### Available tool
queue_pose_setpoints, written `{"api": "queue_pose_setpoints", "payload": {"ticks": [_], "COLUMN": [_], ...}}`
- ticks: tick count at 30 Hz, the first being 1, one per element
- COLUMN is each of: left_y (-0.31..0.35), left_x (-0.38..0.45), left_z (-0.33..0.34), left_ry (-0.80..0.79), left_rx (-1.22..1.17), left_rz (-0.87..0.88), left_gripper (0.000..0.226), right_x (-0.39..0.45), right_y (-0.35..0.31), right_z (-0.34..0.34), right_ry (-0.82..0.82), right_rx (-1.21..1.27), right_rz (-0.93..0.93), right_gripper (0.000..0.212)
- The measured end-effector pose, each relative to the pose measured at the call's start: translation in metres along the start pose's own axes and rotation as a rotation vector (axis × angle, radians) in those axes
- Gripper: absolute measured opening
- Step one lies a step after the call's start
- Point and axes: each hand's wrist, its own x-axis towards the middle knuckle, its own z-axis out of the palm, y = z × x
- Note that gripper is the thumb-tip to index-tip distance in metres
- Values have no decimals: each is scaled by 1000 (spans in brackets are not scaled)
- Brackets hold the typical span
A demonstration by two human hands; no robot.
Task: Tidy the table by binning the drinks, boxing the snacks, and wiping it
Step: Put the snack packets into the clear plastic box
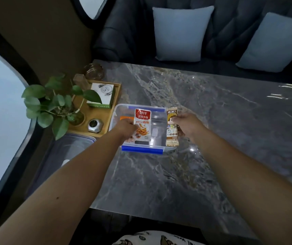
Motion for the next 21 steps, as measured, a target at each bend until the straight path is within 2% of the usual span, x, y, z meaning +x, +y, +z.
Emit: {"api": "queue_pose_setpoints", "payload": {"ticks": [9, 15, 21], "left_y": [1, -6, -13], "left_x": [29, 38, 39], "left_z": [12, 19, 20], "left_ry": [-58, 14, 60], "left_rx": [202, 636, 873], "left_rz": [-74, 25, 66], "left_gripper": [4, 18, 29], "right_x": [10, 13, 20], "right_y": [-3, -1, -3], "right_z": [19, 20, 27], "right_ry": [6, -7, 3], "right_rx": [-125, -175, -287], "right_rz": [20, 11, -2], "right_gripper": [6, 6, 13]}}
